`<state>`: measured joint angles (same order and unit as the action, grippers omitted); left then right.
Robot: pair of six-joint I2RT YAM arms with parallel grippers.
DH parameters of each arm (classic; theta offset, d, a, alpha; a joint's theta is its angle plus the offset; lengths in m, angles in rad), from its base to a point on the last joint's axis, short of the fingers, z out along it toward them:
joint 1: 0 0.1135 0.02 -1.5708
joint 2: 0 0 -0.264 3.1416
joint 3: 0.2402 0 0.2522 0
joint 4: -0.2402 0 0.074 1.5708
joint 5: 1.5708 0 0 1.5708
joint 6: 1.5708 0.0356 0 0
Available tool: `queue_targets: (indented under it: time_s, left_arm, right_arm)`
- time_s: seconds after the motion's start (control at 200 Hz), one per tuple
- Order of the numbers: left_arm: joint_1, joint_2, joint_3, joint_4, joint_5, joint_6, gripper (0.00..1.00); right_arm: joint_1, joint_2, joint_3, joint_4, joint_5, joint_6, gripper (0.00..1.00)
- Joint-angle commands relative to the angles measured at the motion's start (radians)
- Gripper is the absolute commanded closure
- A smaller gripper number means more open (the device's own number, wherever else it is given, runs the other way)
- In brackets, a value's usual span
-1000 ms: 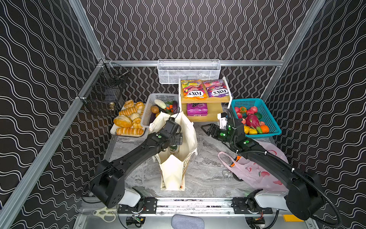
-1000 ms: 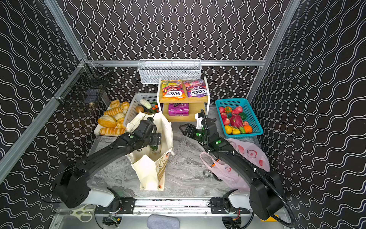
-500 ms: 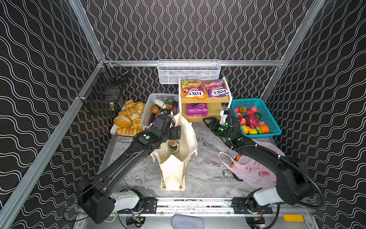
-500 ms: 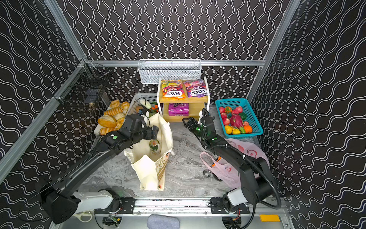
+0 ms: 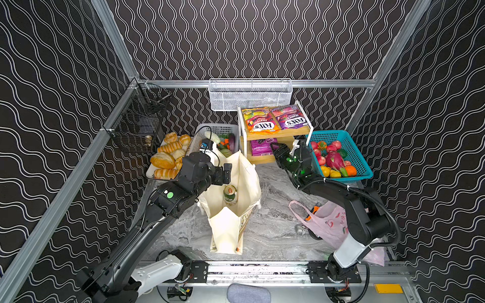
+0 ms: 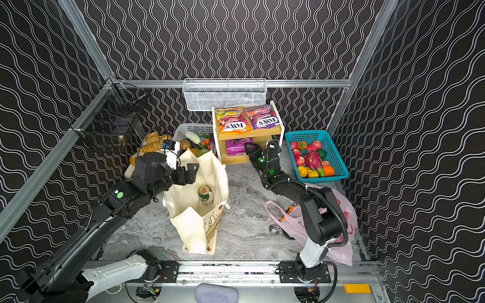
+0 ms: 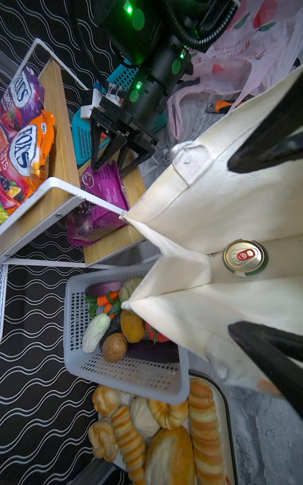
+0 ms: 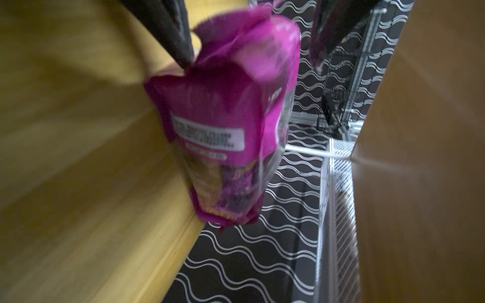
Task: Place the mixed food into the grocery bags and tie them
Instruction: 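Release the can in the tote with the left gripper while the right reaches shelfward, then grasp the magenta grape-candy bag on the lower shelf with the right gripper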
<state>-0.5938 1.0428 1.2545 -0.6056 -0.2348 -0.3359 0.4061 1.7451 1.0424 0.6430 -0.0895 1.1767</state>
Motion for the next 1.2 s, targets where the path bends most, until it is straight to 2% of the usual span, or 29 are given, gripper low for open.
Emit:
queue_targets:
  time_s: [0.0,0.105,0.31,0.43,0.591,0.831,0.896,0.981,1.061,1.121,1.196]
  left_arm:
    - [0.001,-0.016,-0.010,-0.016,-0.040,0.010,0.08]
    - [0.000,-0.020,-0.011,-0.035,-0.053,0.011,0.08]
    - [0.002,-0.024,-0.024,-0.014,-0.054,0.005,0.08]
    - [0.002,-0.014,-0.020,-0.012,-0.048,0.007,0.08]
    - [0.000,-0.009,-0.022,-0.012,-0.047,0.003,0.08]
    - [0.001,-0.009,-0.033,-0.004,-0.056,0.003,0.08]
    - [0.000,-0.005,-0.034,0.001,-0.054,0.004,0.08]
    - [0.001,0.004,-0.025,0.002,-0.047,0.005,0.08]
    - [0.001,0.010,-0.016,-0.005,-0.045,0.007,0.08]
    - [0.000,0.010,-0.014,-0.010,-0.047,0.008,0.08]
    - [0.000,0.004,-0.013,-0.016,-0.051,0.010,0.07]
  right_arm:
    - [0.000,0.022,0.014,0.071,0.007,0.093,0.39]
    - [0.000,0.010,0.009,0.040,0.013,0.097,0.53]
    - [0.002,-0.035,-0.031,0.047,0.043,0.079,0.89]
    - [0.003,-0.083,-0.060,0.030,0.063,0.047,1.00]
    - [0.010,-0.168,-0.130,0.009,0.122,0.015,1.00]
    - [0.020,-0.273,-0.250,-0.005,0.130,0.033,1.00]
    - [0.016,-0.261,-0.232,0.007,0.085,0.037,0.85]
    - [0.015,-0.230,-0.186,0.011,0.047,0.041,0.79]
    - [0.016,-0.186,-0.154,0.035,0.032,0.083,0.66]
    - [0.015,-0.149,-0.129,0.059,0.023,0.118,0.60]
    - [0.015,-0.110,-0.088,0.038,0.010,0.153,0.59]
